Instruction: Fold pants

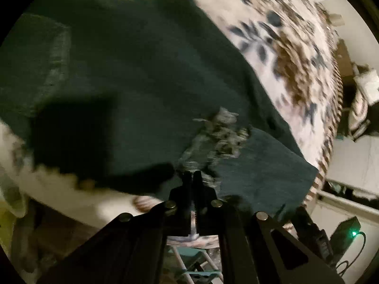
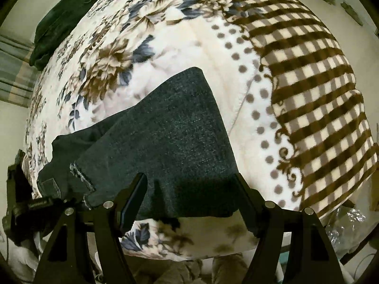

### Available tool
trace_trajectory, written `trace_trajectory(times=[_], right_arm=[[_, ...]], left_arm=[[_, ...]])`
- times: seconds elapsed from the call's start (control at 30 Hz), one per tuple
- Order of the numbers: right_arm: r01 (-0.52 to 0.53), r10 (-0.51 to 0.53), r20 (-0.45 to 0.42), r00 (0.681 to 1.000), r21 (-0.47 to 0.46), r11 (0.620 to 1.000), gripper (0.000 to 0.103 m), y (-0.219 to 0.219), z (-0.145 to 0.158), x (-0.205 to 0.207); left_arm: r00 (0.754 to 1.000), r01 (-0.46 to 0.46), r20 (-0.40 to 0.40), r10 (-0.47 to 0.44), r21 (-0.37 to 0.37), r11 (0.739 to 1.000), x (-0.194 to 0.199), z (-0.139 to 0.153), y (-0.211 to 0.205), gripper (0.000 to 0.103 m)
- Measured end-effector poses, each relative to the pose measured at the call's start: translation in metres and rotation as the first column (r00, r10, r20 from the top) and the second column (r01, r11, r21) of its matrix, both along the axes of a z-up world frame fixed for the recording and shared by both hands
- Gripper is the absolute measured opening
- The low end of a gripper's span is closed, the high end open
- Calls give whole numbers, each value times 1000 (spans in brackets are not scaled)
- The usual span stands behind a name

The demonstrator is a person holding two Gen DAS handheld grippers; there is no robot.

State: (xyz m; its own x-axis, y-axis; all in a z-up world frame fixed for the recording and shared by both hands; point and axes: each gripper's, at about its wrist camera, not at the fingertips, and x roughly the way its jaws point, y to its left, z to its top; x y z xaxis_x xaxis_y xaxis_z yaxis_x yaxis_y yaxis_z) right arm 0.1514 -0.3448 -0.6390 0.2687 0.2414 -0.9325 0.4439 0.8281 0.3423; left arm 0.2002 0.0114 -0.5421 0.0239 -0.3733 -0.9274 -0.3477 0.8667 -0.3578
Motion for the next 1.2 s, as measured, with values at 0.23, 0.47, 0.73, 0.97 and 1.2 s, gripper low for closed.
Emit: trace_trajectory(times=[0.23,0.47,0.73,0.97,1.2], right_arm=[[5,-5,-7,1000,11,1000,75,1,2,1],[14,-14,-8,1000,14,1000,75,0,3,1],[-10,10,-5,1000,-14,1000,75,3,1,2],[2,-2,5,1000,2,1000,75,2,3,1],[-43,42,24,999,20,999,75,6,13,1]], left_arm=[[973,-207,-164,164,-289,935,-3,-10,-21,33],[917,-336,-324,232,-316,887,-5,-59,-47,33],[971,-229,-124,206,-217,949,0,-35,-28,2],[990,-133,23,139,-182,974,-8,-3,-31,1],[990,-126,49,130,-85,988,-11,-18,-16,1]])
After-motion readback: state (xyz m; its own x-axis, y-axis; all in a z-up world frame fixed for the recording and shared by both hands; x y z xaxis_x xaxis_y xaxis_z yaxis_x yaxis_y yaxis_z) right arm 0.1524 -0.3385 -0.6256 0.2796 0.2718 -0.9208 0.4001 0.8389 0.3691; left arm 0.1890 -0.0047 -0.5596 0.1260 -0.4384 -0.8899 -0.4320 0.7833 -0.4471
